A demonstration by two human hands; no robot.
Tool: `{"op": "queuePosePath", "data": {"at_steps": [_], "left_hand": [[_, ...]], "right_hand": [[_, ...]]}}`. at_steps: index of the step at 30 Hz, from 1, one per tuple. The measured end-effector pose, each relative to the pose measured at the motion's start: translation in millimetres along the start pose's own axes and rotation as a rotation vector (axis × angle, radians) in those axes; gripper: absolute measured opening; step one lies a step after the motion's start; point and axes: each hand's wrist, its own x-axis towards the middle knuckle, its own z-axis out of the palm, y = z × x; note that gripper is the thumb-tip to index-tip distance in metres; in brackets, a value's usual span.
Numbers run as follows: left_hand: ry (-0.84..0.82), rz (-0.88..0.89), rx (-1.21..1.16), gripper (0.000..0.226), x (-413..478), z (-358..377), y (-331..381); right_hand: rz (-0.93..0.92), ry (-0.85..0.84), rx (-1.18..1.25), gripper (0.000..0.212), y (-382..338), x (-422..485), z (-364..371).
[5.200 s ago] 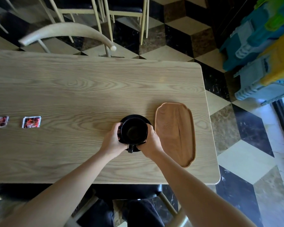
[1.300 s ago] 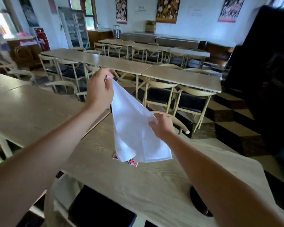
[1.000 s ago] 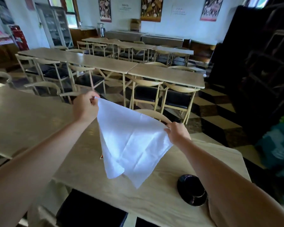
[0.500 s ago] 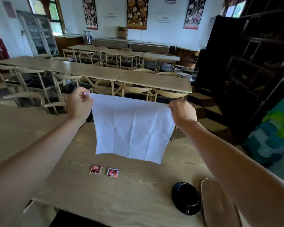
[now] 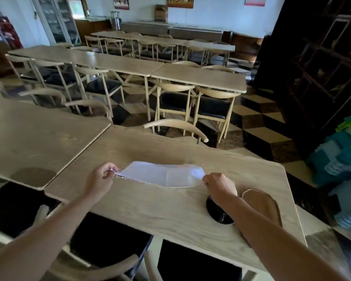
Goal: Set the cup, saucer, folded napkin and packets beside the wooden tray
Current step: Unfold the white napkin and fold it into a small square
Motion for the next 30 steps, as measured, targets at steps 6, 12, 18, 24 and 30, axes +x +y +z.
{"op": "queuePosePath", "data": {"at_steps": [6, 12, 18, 24, 30], "left_hand": [[-0.268, -0.148, 0.073, 0.047, -72, 35, -39], [-0.342, -0.275, 0.185, 0.033, -90, 47, -57], [-0.285, -0.432, 0.128, 0.012, -58, 62, -64], [-0.269, -0.56, 0.089, 0.013, -1, 89, -108], [-0.304, -0.594, 0.022, 0.025, 40, 123, -151]], "right_hand": [[0.034, -0.233, -0.034, 0.017, 20, -47, 51], [0.078, -0.38, -0.052, 0.017, 41, -47, 82], [0.188, -0.339, 0.07, 0.015, 48, -15, 92], [0.269, -0.326, 0.078, 0.01, 44, 52, 104], [0.329, -0.276, 0.121, 0.028, 48, 116, 130]]}}
